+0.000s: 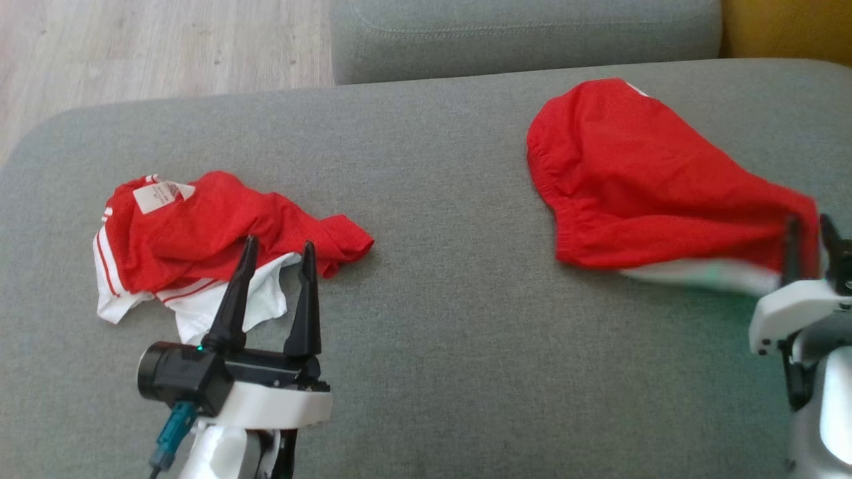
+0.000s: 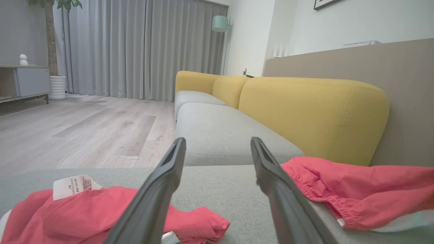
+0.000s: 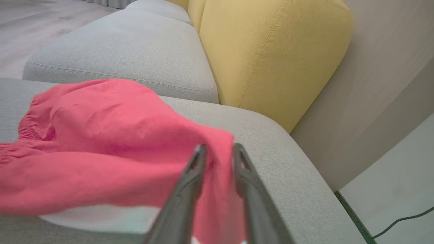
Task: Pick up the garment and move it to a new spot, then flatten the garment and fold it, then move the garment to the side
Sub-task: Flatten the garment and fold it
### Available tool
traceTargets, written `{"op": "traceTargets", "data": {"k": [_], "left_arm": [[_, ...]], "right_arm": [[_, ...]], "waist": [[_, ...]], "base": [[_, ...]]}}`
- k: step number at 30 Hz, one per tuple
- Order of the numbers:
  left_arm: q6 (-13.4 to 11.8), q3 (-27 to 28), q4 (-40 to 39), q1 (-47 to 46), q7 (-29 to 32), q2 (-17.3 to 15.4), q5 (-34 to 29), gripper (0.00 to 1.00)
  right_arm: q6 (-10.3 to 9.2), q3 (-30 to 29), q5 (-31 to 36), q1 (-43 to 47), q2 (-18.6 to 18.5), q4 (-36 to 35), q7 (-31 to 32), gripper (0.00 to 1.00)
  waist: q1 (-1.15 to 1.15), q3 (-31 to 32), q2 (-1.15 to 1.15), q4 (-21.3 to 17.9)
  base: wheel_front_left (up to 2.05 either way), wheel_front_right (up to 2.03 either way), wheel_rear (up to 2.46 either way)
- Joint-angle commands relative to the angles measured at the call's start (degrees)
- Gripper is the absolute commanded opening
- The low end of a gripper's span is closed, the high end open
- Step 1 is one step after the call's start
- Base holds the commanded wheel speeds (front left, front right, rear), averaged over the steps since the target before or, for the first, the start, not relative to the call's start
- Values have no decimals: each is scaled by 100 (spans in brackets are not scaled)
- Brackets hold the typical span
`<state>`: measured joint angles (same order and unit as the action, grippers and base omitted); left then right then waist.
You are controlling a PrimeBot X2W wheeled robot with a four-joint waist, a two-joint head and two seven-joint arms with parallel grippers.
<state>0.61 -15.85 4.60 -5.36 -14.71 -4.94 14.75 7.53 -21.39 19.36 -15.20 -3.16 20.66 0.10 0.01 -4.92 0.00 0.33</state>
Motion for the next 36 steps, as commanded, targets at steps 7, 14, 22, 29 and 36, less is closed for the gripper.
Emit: {"op": "traceTargets", "data": {"k": [7, 14, 22, 29, 36], "left_arm": [[130, 312, -71, -213, -29, 46, -111, 100], [172, 368, -49, -176, -29, 90, -150, 100], [216, 332, -43, -160, -29, 132, -200, 100], [259, 260, 10, -276, -29, 156, -222, 100], [288, 204, 59, -393, -29, 173, -255, 100]], "right_arm": [[-4, 1124, -813, -125, 26, -250, -332, 100], [-4, 2357, -1947, 477, 27, -338, -1088, 100], [-4, 2741, -2434, 729, 27, -357, -1384, 100], [-4, 2927, -2406, 436, 28, -202, -1300, 100], [-4, 3119, -2525, -66, 28, 648, -765, 100]], "waist": [[-1, 21, 0, -21], [-1, 147, 0, -174], [-1, 111, 0, -301], [-1, -37, 0, -106], [-1, -292, 0, 220]], "base": [[0, 0, 0], [0, 0, 0], [0, 0, 0], [0, 0, 0], [0, 0, 0]]}}
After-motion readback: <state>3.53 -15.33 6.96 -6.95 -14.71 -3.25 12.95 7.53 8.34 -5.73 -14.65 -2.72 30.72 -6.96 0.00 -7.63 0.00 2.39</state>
